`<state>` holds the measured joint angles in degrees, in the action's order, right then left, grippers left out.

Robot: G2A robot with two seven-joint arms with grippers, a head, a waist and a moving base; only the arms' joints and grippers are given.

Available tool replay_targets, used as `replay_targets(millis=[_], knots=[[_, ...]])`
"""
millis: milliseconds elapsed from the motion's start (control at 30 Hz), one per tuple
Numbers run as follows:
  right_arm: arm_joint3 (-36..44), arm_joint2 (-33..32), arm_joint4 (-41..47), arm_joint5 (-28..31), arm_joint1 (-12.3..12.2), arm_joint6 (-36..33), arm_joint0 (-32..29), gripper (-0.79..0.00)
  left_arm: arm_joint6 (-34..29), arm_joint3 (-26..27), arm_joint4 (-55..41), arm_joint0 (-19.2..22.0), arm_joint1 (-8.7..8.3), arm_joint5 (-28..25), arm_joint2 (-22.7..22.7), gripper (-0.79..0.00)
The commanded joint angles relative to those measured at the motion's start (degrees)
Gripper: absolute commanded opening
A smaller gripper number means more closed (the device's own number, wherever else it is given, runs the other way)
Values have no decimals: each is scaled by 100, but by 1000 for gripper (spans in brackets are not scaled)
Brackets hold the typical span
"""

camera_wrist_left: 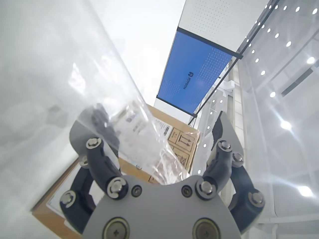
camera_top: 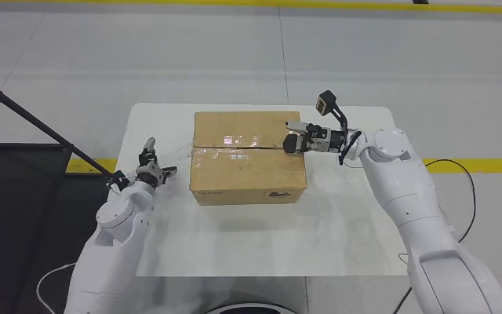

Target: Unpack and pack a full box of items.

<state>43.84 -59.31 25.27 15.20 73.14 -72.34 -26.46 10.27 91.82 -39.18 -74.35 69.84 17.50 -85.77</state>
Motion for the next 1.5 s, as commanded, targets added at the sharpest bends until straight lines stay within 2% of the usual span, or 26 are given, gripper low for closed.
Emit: replay_targets(millis=[0,367,567,633,1000,1467], knots=[[0,0,0,0,0,0,0,0,88,26,-19,26,10,-42,-35,0],[0,0,0,0,0,0,0,0,725,827,381,-202,29,-462,-419,0],[0,0,0,0,0,0,0,0,1178,1426,816,-410,68,-834,-439,0],[179,-10,-53,-22,-9,227,-119,0,1229,1583,867,-450,84,-948,-438,0],[743,-182,-135,-238,-99,516,-444,0,1185,2030,1149,-572,150,-1336,-412,0],[1087,-555,213,141,-181,737,-725,0,1008,2520,1825,-549,209,-1315,-260,0]])
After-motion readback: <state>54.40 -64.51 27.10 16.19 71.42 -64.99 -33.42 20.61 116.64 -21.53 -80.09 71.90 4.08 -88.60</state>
